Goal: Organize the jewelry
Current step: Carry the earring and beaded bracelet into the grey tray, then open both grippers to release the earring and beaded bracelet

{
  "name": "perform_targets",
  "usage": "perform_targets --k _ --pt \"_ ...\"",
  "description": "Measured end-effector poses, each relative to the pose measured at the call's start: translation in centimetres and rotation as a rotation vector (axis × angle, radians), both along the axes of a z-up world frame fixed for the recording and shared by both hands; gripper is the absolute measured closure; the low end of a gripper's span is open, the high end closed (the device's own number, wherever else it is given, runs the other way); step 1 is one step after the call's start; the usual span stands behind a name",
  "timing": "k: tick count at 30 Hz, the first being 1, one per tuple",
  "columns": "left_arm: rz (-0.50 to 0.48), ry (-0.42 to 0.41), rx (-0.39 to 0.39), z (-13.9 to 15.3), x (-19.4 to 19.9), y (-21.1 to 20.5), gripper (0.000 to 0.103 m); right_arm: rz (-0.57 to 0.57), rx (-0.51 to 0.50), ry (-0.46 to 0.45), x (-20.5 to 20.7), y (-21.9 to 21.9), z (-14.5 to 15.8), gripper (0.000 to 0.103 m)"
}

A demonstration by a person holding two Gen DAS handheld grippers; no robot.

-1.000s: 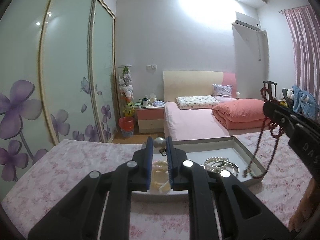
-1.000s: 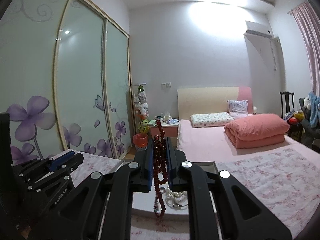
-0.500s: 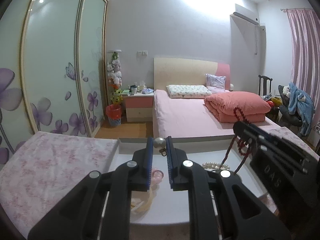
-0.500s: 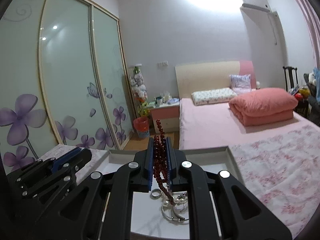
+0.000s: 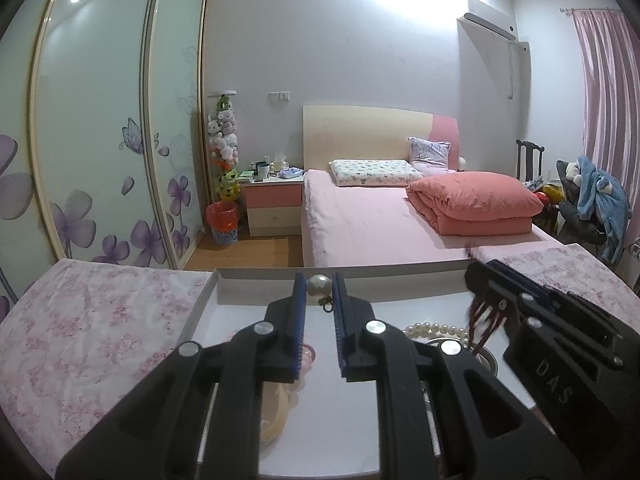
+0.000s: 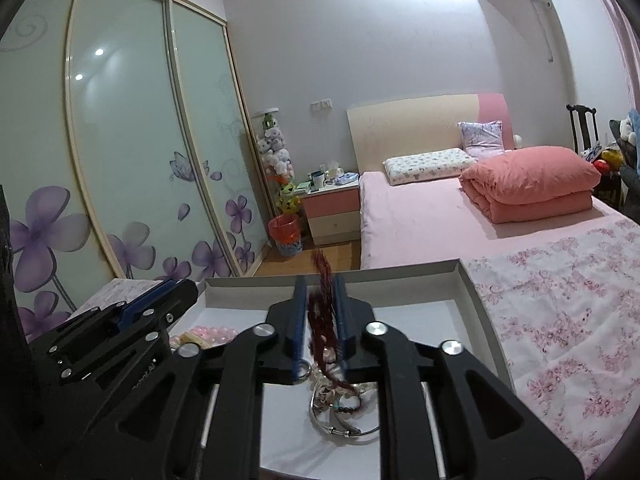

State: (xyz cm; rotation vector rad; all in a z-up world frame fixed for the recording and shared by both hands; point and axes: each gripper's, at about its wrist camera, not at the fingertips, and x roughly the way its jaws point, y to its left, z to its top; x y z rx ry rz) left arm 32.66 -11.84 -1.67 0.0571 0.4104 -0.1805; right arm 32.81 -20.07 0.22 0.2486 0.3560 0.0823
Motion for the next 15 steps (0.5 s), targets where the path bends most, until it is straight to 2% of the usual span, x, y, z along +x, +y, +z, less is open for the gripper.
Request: perform_targets --k 1,2,15 --pt "-0.001 0.003 -0.001 -0.1 0.1 -0.1 0.089 -0.006 -0.001 -0.005 -0.1 0.0 0.0 0.061" --pt "-0.001 0.006 -0.001 -0.2 0.1 -0.1 0.089 -0.014 -0.001 -0.012 0.0 -0.1 0.1 0.056" --pt "-0.018 0.015 -0.005 -0.8 0.3 -0.3 0.089 -0.09 -0.011 -0.026 -0.2 -1.3 0.0 0.056"
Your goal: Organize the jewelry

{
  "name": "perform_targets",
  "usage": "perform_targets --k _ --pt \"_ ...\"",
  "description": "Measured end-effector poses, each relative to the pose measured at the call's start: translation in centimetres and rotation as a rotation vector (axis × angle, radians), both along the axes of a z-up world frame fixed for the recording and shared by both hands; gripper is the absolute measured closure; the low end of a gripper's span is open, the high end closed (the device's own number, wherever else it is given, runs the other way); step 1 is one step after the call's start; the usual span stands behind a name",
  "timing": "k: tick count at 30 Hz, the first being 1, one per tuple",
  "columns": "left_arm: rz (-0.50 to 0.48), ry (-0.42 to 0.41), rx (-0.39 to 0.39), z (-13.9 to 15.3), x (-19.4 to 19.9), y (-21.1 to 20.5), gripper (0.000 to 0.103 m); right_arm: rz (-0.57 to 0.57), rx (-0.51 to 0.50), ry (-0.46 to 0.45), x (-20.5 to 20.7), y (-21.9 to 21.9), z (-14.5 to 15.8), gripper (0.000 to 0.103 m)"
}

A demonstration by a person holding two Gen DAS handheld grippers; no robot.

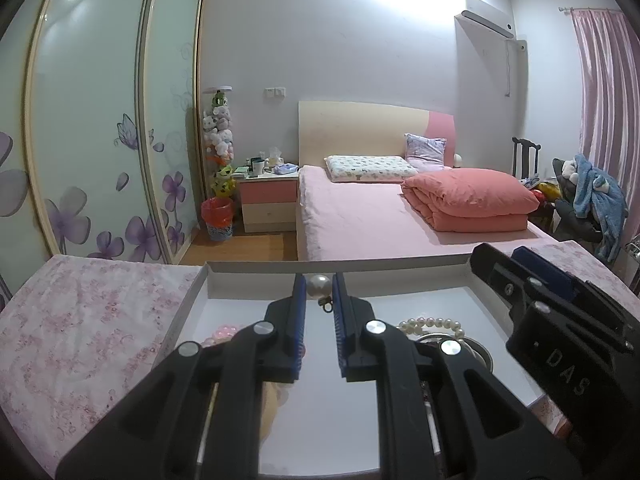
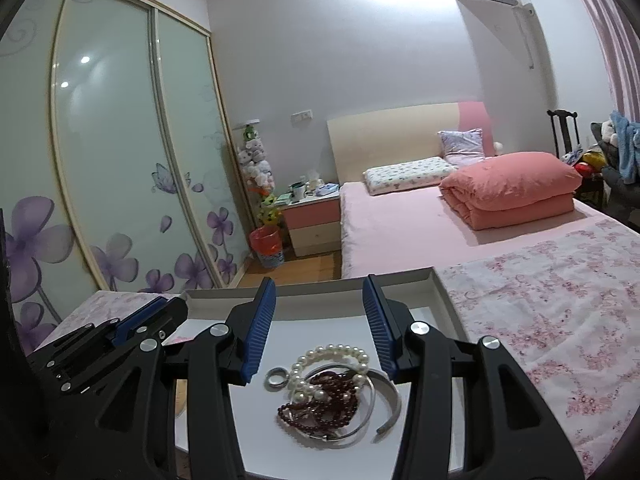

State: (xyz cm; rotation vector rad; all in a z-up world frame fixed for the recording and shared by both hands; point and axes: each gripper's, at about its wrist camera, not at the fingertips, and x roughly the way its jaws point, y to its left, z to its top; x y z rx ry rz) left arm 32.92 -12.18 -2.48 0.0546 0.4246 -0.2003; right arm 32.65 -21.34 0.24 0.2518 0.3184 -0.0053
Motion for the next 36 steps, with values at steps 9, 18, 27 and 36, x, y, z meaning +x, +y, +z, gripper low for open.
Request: perform_targets --k 9,18,27,36 --pt "0.006 0.011 -0.028 0.1 0.1 0.7 0.061 -0.035 -0.002 0.008 0.1 -0.7 -0.3 0.056" --pt "0.076 -0.006 -0.067 2.6 -2.3 5.0 0.045 -0.046 0.005 0.014 -1.0 -0.9 0.3 0.048" --pt "0.158 -0.061 -0.035 4.6 -8.6 9.6 0.009 -0.014 -0.044 0.011 -6.0 0.9 2.6 0.006" --pt "0.189 -0.093 0.015 4.6 -15.2 11.5 0.005 -0.021 -0.14 0.051 -12.2 3.6 2.5 0.002"
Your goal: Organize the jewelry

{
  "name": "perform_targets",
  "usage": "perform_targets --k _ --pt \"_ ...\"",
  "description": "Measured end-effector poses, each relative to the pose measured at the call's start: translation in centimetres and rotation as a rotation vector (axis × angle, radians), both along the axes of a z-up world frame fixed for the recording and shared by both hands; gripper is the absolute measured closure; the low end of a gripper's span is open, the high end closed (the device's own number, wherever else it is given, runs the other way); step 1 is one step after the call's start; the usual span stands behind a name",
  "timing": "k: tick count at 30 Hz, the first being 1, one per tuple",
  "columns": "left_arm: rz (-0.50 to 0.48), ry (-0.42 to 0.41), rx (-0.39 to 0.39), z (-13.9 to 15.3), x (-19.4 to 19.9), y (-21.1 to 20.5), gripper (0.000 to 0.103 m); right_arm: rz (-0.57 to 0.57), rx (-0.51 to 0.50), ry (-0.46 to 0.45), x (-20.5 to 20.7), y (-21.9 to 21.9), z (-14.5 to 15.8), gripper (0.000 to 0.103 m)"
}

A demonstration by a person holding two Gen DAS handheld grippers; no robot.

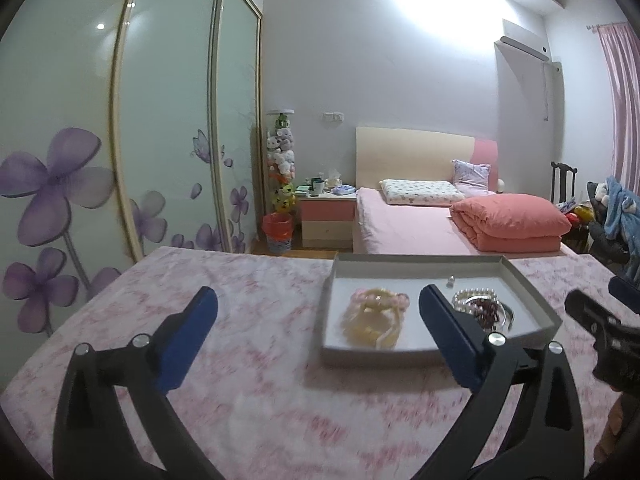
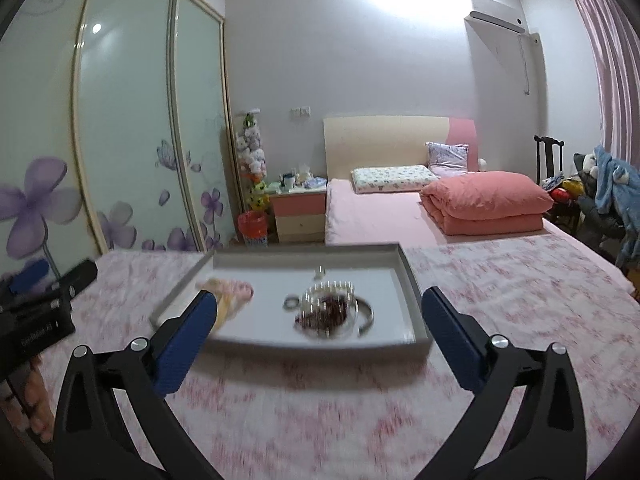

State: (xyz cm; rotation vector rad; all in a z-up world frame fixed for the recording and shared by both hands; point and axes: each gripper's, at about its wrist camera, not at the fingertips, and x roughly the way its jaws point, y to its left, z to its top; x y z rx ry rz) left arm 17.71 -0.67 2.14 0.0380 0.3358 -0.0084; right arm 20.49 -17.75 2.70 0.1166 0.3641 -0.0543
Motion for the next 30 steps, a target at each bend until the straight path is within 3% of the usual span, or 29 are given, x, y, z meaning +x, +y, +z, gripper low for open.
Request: perform_targets --k 11,19,24,30 --pt "0.023 0.003 0.051 -1.1 -5.5 0.6 0.005 -0.031 -0.04 0.034 -5.0 0.5 -0.8 0.002" --pt "0.041 0.012 -0.04 -0.8 -7.2 1.8 0.004 -0.089 -0.014 0.025 -7.0 -0.5 -1.5 0.002" --pt "0.014 0.003 0.026 -1.1 -7.6 0.5 0.005 -0.072 -0.023 0.02 -7.3 -0.4 -1.8 0.002" --pt "-0.012 0.006 0.044 -1.3 -7.7 -0.4 0.005 -0.069 -0.018 0.021 -8.0 -0.5 -2.1 0.002"
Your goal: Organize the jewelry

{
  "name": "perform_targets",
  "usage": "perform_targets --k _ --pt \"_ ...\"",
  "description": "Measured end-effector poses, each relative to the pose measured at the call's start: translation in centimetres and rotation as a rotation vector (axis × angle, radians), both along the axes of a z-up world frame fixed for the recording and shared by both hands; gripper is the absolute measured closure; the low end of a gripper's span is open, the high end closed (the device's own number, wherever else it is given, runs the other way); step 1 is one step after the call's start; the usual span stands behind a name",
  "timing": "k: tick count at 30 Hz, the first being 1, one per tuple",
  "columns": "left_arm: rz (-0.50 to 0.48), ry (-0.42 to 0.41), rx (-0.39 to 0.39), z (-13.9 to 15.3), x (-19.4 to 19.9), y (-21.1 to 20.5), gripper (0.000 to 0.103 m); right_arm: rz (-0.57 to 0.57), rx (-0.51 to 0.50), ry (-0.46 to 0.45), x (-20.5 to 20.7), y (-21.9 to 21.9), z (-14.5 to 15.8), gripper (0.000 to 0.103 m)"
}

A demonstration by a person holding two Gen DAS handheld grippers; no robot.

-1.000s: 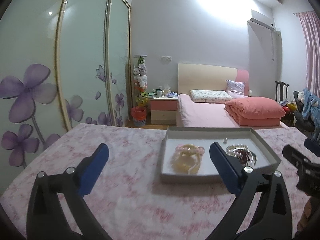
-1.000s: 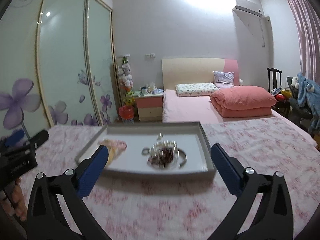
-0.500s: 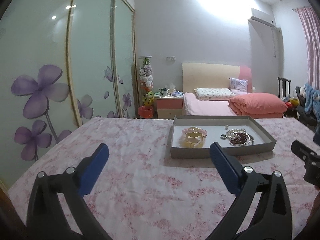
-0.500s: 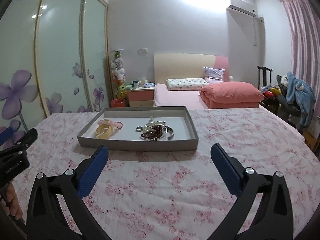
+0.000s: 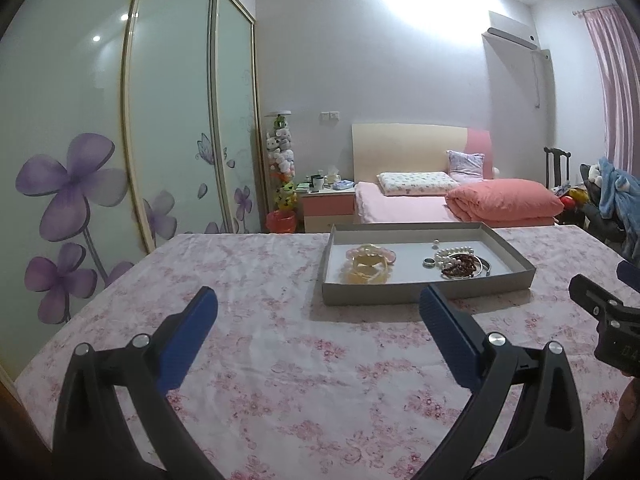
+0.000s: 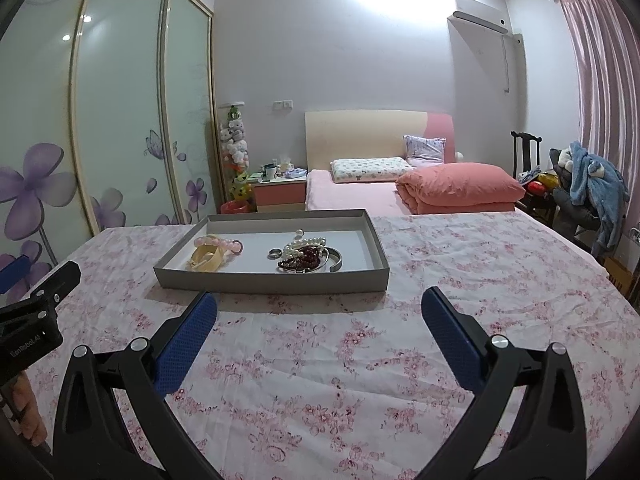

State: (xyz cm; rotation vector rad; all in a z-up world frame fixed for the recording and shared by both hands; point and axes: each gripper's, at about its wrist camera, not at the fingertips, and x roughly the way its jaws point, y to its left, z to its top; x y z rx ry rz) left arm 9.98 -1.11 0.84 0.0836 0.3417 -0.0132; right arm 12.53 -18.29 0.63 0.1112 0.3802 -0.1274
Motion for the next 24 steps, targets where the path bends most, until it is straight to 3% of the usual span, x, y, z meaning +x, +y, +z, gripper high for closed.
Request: perform_targets --k 24 --pt "-0.01 0.02 -0.016 -0.37 -0.14 -0.41 0.004 0.014 0.012 0.008 -0.01 0.28 -0.03 0.002"
